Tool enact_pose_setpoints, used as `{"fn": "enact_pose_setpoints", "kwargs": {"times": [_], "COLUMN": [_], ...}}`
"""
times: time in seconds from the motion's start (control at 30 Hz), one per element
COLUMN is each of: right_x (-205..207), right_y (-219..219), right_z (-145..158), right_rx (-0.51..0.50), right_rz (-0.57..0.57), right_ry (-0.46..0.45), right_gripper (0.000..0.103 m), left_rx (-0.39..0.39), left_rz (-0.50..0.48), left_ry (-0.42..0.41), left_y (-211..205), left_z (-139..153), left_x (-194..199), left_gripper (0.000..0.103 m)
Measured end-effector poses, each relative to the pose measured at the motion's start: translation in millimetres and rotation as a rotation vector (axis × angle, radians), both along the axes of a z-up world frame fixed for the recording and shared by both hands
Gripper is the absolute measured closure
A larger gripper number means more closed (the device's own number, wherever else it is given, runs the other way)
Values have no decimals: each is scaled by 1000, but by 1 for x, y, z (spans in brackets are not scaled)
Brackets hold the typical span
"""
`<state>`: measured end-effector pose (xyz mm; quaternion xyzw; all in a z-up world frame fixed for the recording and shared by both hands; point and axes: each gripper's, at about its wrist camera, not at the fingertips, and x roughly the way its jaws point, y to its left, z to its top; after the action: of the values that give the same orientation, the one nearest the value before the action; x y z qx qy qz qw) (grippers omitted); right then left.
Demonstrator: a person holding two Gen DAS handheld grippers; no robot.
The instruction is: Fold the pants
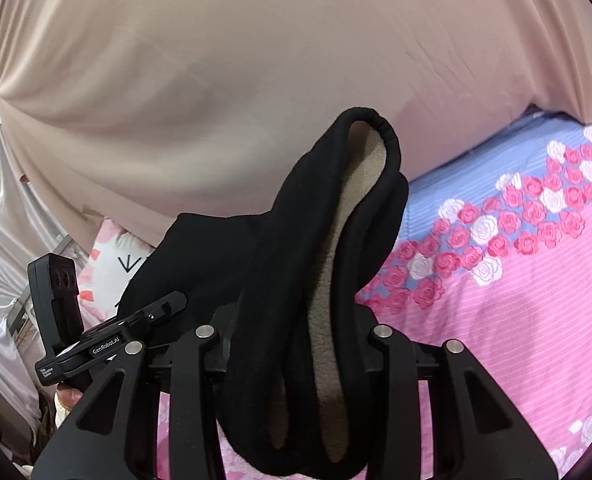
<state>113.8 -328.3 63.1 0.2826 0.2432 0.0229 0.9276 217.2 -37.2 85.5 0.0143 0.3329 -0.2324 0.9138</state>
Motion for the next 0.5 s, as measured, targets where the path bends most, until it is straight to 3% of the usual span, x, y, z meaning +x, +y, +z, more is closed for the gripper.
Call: {"fn": "enact_pose_setpoints", "kwargs": {"times": [0.5], "right_x": [41], "right_y": [-27], "right_z": [-77], "right_rx": [73], "right_rz": [-3], "right_ry": [135], "right_gripper": [67], "left_rx": [45], "left_rz": [34], "left_ry": [122], "left_y": [-8], "left_z": [-70], "left_x": [49], "left_gripper": [71]}}
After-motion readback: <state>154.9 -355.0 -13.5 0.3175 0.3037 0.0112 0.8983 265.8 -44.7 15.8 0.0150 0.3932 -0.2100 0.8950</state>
